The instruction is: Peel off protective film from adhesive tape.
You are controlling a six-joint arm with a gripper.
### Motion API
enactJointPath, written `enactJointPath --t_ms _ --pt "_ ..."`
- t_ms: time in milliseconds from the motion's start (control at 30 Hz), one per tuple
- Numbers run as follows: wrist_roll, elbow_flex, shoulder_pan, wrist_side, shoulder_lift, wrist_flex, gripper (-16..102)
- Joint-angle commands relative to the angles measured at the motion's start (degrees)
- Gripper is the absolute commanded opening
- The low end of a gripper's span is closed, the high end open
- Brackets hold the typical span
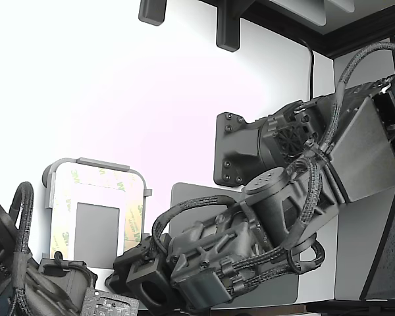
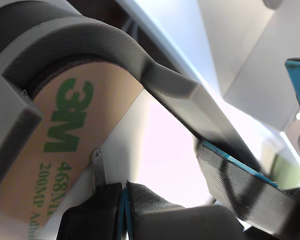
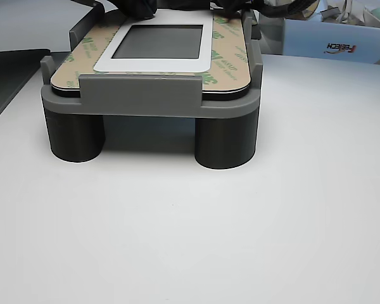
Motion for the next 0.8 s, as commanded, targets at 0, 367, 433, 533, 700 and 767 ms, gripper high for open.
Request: enactJointPath --t_ms 0,367,433,533,700,767 --pt "-0.09 -1.05 -0.44 0.0 1.58 -0.18 -9" --pt "-0.7 -2.02 -0.35 -0.44 0.97 -0.53 -8" --pt "-0.88 -2.64 -0.44 -0.53 0.62 -0.09 -8" --pt "-1.41 -2.46 -0.62 -0.53 0.53 -0.35 -8" --pt "-2.64 -0.53 -0.7 -0.7 1.14 -2.2 -7" --pt "-2.81 0.44 -0.7 -0.7 1.67 -2.99 -7"
